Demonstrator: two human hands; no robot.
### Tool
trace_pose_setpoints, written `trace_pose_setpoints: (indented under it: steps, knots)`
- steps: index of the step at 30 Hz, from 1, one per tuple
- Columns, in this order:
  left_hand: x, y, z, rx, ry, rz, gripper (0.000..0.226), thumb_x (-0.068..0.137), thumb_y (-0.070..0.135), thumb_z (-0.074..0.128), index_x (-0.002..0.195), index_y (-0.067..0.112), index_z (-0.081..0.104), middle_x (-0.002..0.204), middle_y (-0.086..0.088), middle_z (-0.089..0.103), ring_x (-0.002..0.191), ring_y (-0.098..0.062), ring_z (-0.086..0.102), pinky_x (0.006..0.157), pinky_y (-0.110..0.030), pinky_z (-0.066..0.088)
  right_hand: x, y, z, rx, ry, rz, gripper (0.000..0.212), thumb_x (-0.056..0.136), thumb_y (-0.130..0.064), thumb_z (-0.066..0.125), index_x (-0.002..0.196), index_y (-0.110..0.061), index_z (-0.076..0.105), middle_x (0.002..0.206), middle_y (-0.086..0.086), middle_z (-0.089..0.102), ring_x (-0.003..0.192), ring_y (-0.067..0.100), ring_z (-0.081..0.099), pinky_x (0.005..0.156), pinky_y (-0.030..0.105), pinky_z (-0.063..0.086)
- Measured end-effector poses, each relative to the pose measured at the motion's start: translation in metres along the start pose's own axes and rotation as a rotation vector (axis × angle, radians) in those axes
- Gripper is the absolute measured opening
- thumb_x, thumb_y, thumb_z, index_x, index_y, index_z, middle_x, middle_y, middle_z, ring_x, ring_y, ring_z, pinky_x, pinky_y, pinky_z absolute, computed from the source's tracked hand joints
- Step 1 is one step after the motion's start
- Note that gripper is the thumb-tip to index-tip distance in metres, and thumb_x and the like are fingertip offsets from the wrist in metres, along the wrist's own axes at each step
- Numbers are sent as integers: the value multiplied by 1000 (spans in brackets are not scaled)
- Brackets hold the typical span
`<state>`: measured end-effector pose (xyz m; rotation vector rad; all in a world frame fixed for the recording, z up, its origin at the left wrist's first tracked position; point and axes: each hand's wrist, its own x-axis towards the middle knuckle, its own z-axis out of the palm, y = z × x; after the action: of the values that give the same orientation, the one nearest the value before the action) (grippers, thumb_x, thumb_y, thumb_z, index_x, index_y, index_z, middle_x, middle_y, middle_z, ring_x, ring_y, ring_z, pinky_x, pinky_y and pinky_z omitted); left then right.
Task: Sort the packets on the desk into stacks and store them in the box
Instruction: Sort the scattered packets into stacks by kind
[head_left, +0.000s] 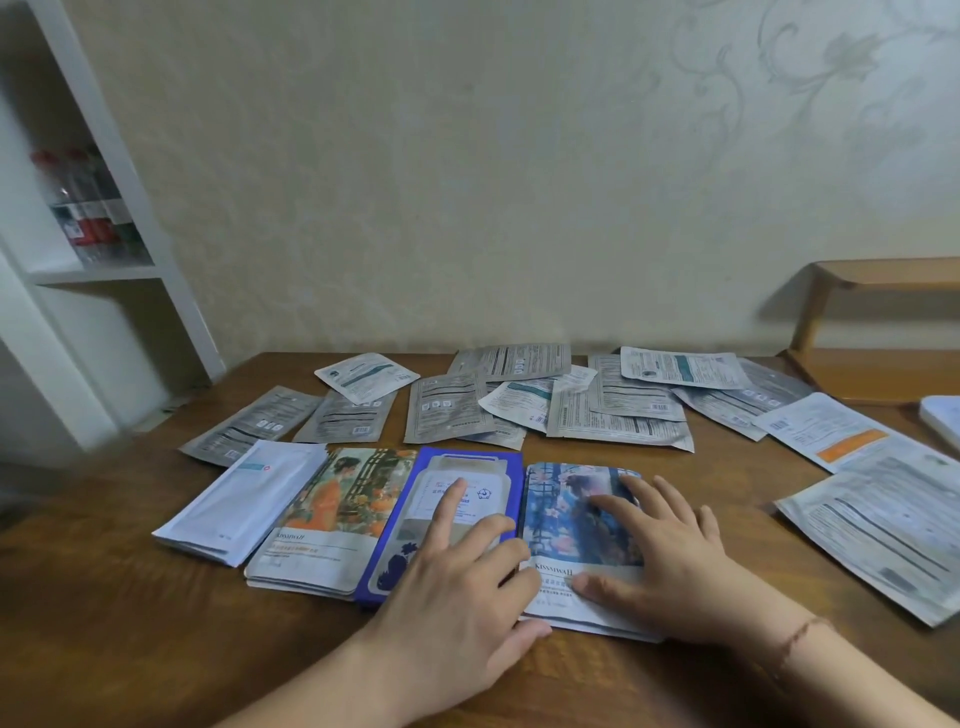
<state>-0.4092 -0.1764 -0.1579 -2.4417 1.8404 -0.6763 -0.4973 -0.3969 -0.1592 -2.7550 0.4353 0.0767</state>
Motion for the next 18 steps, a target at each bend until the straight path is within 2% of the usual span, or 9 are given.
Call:
trace_pose_setpoints:
  steps: [6,9,14,16,18]
  knots:
    - [2,0,0,-19,2,5,33,87,57,51,90,29,68,93,12,64,106,-12,57,111,-58,19,0,-4,4,-52,7,-13,122,38,-99,8,149,-47,12,162,-11,-3,149,19,-14,118,55,0]
    - [2,0,0,-14,-14,-8,35,88,58,49,89,29,68,90,12,64,106,-11,58,111,-57,19,-1,-3,3,-65,-14,-14,121,42,-101,11,150,-47,9,162,-11,-8,148,21,-18,117,57,-4]
    - [4,0,-3,-16,-42,-10,35,88,58,47,89,31,68,90,14,65,108,-10,58,111,-57,17,1,1,-1,-84,62,-95,125,45,-102,-7,153,-41,-2,160,-8,-25,143,17,-34,118,51,-11]
    - [5,-1,-4,-34,-68,-17,35,88,60,47,89,32,68,90,16,64,109,-9,57,112,-56,15,2,3,-1,-136,33,-114,120,50,-97,-15,153,-38,-11,159,-6,-29,142,15,-35,117,48,-14]
    - [5,-2,-5,-56,-86,-22,37,88,63,46,88,33,67,90,18,63,109,-6,57,113,-53,13,1,3,0,-159,-45,-99,113,55,-93,-14,153,-36,-16,159,-5,-28,144,13,-31,117,50,-15]
